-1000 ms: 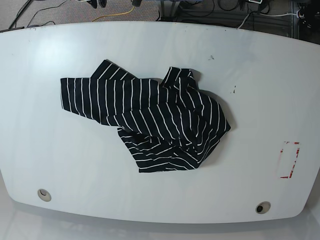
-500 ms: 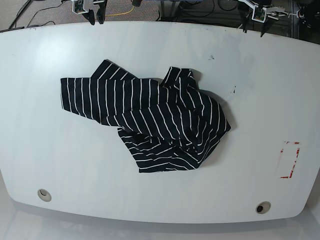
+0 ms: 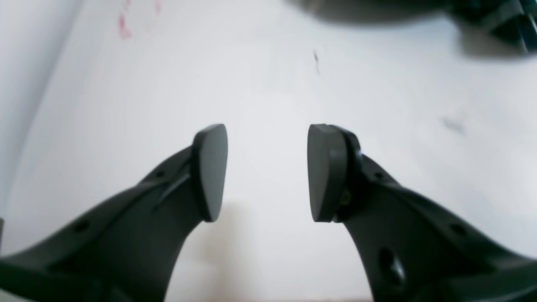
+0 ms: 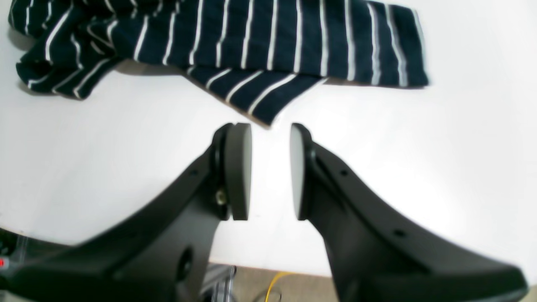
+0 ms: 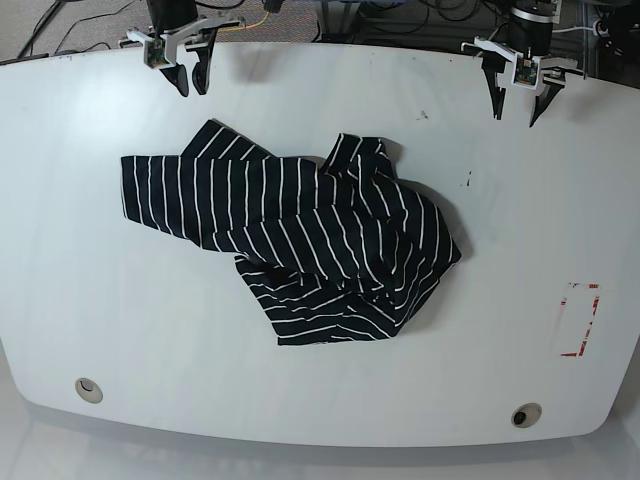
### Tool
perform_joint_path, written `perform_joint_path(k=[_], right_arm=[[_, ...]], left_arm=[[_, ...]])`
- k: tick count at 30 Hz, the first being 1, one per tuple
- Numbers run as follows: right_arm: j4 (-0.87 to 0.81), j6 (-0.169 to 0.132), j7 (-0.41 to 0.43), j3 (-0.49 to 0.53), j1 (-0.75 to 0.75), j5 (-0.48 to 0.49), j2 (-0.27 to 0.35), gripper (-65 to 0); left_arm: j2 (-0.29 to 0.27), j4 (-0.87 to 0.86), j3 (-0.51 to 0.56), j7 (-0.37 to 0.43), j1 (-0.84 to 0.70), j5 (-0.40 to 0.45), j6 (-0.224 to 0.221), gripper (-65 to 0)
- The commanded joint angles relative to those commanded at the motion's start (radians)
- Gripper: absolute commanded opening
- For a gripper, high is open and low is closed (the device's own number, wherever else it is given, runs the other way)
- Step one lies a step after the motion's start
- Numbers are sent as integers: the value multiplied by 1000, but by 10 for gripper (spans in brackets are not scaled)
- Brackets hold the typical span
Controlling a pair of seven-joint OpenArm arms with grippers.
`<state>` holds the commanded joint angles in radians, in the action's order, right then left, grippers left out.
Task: Layout the t-shirt on the table in an organized manner, then fold the t-shirt properly
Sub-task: 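Lower both grippers toward the striped shirt, right gripper to its sleeve edge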
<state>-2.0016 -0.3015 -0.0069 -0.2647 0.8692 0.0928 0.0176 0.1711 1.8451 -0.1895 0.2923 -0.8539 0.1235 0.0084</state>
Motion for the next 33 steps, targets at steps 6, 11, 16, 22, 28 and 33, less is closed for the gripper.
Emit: perform_joint_path(k=[6, 11, 16, 22, 28, 33], right_arm=[[-2, -2, -117, 3, -103, 0, 0, -490], [-2, -21, -195, 2, -184, 0, 0, -455], [0, -89, -281, -2, -270, 0, 0, -382], [0, -100, -345, -28, -344, 0, 0, -380], [2, -141, -390, -23, -399, -2, 17, -380], [0, -227, -430, -11, -446, -8, 20, -380]], left_arm=[[-5, -3, 3, 0, 58, 0, 0, -369], [-6, -3, 5, 0, 78, 0, 0, -369], [-6, -5, 17, 0, 114, 0, 0, -369], [-8, -5, 31, 0, 143, 0, 0, -369], [-8, -3, 54, 0, 170, 0, 0, -367], [-8, -3, 83, 0, 198, 0, 0, -268]])
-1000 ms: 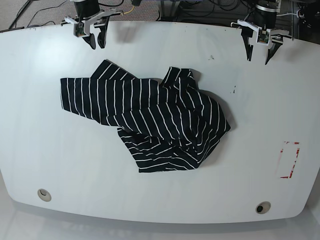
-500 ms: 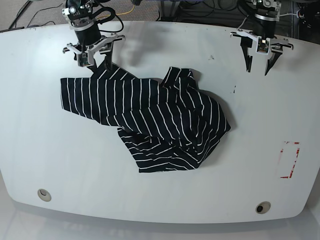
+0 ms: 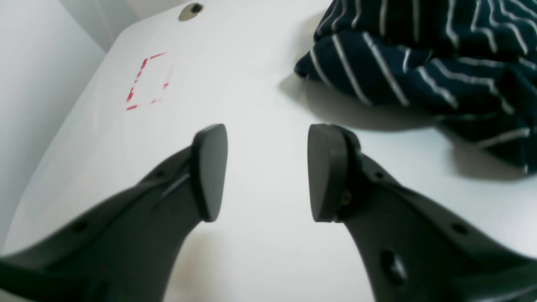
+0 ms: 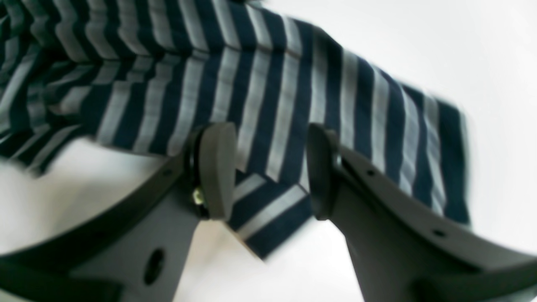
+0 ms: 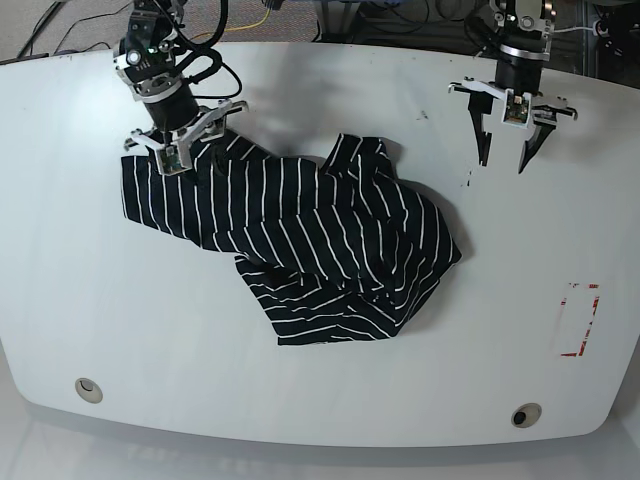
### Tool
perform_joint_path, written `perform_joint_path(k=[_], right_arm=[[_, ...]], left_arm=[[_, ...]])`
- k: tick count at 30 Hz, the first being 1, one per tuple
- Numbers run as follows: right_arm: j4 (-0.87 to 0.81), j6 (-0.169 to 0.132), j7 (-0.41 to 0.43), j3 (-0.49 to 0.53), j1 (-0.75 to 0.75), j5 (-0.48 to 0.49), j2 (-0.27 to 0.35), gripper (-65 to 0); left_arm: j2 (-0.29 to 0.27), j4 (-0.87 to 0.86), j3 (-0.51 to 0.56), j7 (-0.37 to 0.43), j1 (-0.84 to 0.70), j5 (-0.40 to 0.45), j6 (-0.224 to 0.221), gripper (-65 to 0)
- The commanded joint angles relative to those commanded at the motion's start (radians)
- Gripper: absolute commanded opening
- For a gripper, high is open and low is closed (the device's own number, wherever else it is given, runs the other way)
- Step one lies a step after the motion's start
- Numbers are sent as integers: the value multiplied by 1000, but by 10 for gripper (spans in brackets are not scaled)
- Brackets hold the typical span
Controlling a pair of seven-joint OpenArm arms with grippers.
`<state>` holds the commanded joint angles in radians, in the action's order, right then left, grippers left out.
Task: Layout the t-shirt on the table in an organized manner, then fold the t-shirt properly
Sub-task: 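Lower both grippers toward the striped shirt, right gripper to its sleeve edge, then grasp the shirt edge nearest the right gripper and close it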
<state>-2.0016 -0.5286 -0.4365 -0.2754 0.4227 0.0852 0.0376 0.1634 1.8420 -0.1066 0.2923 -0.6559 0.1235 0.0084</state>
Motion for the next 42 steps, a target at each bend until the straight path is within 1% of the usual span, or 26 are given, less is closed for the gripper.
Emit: perform_joint_path(k=[2, 3, 8, 10, 12, 15, 18, 21, 26, 30, 35, 38, 42], right_arm=[[0, -20, -14, 3, -17, 0, 0, -380], [0, -23, -17, 5, -23, 0, 0, -380], [2, -43, -38, 14, -55, 0, 0, -380], [2, -46, -54, 31, -66, -2, 3, -380], [3, -40, -61, 34, -72, -3, 5, -380], [5, -40, -64, 18, -74, -8, 5, -380], [14, -38, -64, -11, -74, -21, 0, -380], [37, -38, -64, -64, -84, -25, -9, -380], [87, -38, -64, -169, -109, -29, -38, -380], [144, -38, -64, -238, -133, -29, -43, -380], [201, -40, -64, -296, -176, -26, -43, -380], [232, -40, -64, -315, -198, -28, -43, -380], [276, -40, -64, -358, -232, -29, -32, -380]], left_arm=[[0, 0, 3, 0, 5, 0, 0, -231], [0, 0, 8, 0, 6, 0, 0, -222], [0, 2, 25, 0, 9, 0, 0, -217], [0, 2, 29, 0, 21, 2, -2, -218], [0, -2, 38, -2, 38, 3, -2, -218], [2, -2, 44, -2, 46, 3, -2, -218], [2, -2, 44, -2, 48, 3, -2, -218], [2, -3, 44, -5, 51, 5, -2, -218], [2, -2, 52, -71, 77, 3, -2, -218], [3, -2, 58, -109, 92, 3, -2, -218], [3, -2, 58, -112, 94, 3, -2, -218], [3, -2, 58, -112, 94, 3, -2, -218], [3, -3, 60, -115, 94, 3, -2, -218]])
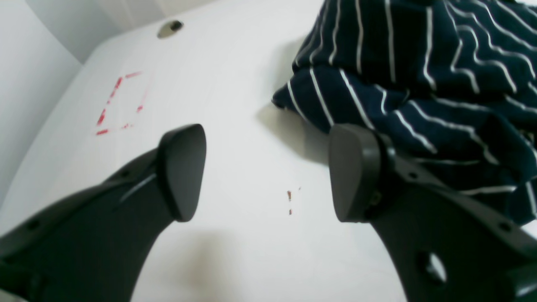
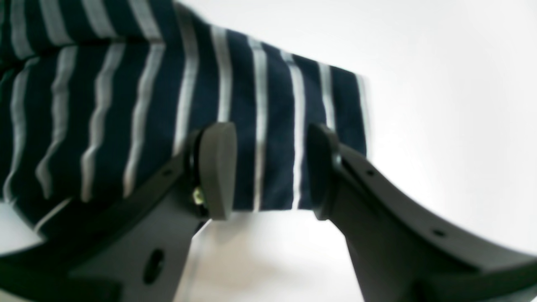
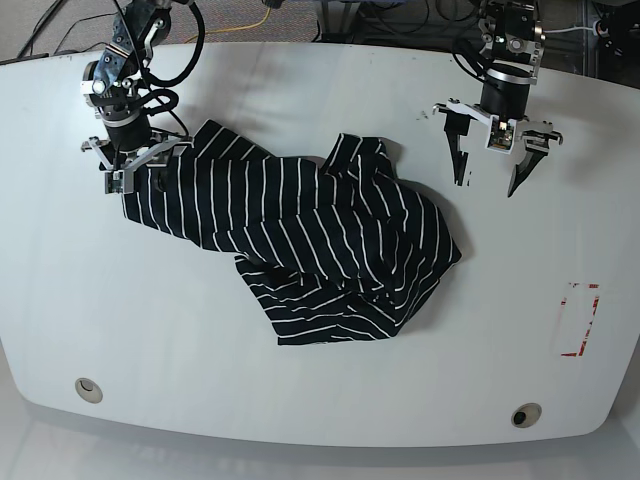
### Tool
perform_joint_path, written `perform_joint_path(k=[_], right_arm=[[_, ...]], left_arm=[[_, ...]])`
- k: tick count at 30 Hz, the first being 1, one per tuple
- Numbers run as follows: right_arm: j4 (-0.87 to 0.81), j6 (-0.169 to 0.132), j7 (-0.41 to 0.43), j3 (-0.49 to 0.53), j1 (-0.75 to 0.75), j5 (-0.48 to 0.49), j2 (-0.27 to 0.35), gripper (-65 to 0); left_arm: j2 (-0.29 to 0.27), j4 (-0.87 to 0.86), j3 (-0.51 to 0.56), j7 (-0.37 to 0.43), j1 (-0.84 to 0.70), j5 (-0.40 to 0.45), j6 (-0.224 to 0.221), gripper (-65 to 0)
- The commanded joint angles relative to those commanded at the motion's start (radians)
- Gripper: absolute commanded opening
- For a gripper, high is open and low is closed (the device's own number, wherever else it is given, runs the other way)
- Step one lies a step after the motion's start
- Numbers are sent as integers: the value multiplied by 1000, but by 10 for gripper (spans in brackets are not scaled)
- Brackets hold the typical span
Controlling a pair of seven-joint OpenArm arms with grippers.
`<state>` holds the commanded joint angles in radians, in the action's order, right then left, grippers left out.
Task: Layout the t-shirt on the table in an organized manner, then fold the t-shirt properly
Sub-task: 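Grasp the shirt edge nearest the right gripper and close it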
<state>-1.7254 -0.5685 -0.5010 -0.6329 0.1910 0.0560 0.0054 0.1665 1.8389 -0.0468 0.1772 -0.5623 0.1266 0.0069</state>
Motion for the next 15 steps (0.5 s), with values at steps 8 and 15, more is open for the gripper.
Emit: perform_joint_path(k=[8, 15], right_arm=[[74, -2, 0, -63, -32, 0, 51, -380], [121, -8, 0, -97, -34, 8, 80, -380]], left_arm=[[3, 0, 0, -3, 0, 0, 0, -218], [3, 0, 0, -3, 0, 0, 0, -218]])
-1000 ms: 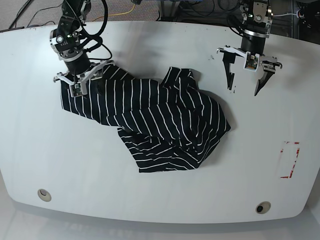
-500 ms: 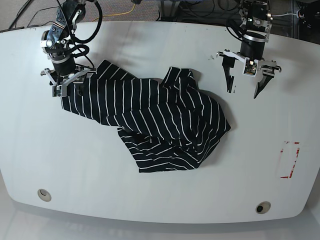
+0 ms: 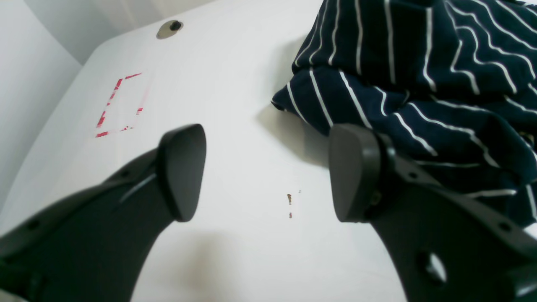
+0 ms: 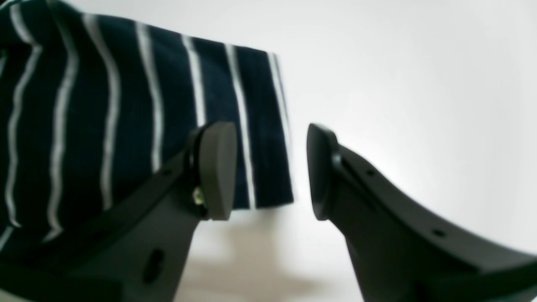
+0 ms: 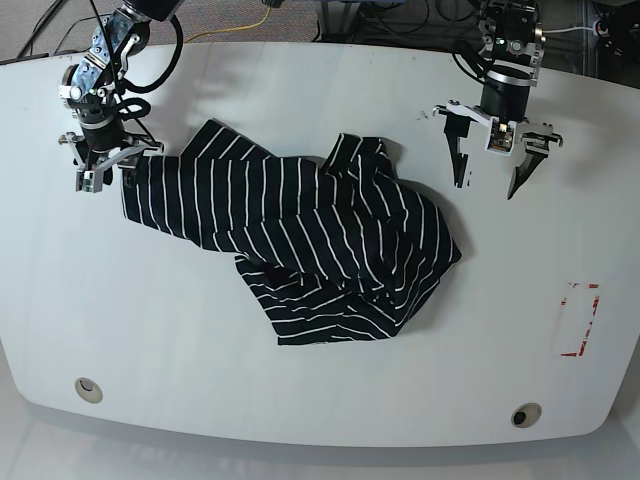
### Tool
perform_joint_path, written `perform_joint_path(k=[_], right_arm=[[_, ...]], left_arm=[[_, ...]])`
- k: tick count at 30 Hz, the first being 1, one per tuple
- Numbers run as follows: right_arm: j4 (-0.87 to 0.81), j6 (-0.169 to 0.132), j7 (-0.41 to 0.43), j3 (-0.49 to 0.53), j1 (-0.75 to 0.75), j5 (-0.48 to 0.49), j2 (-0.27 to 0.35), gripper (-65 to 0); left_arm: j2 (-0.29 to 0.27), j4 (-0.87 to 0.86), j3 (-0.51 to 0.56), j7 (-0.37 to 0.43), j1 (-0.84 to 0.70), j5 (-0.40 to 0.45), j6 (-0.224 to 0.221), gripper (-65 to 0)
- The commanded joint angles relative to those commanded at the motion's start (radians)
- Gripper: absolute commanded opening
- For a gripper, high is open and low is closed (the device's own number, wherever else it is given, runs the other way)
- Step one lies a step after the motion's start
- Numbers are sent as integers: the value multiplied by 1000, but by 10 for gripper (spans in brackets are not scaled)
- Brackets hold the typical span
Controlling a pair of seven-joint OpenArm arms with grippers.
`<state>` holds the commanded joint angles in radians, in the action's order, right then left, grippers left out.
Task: Layout the t-shirt on the table in an organized manner, then fold the t-shirt properly
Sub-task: 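Grasp the shirt edge nearest the right gripper and close it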
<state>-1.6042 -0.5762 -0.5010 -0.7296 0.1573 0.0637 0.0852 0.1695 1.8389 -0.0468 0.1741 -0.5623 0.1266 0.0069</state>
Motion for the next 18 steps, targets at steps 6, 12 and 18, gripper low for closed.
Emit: perform_joint_path(k=[6, 12, 18], right_arm=[[31, -2, 0, -2, 2, 2, 2, -380], [43, -3, 0, -2, 8, 2, -6, -379], [68, -3, 0, 0, 9, 3, -18, -379]], left_arm=[[2, -2, 0, 0, 0, 0, 0, -218], [2, -2, 0, 0, 0, 0, 0, -218], [2, -2, 0, 0, 0, 2, 0, -218]])
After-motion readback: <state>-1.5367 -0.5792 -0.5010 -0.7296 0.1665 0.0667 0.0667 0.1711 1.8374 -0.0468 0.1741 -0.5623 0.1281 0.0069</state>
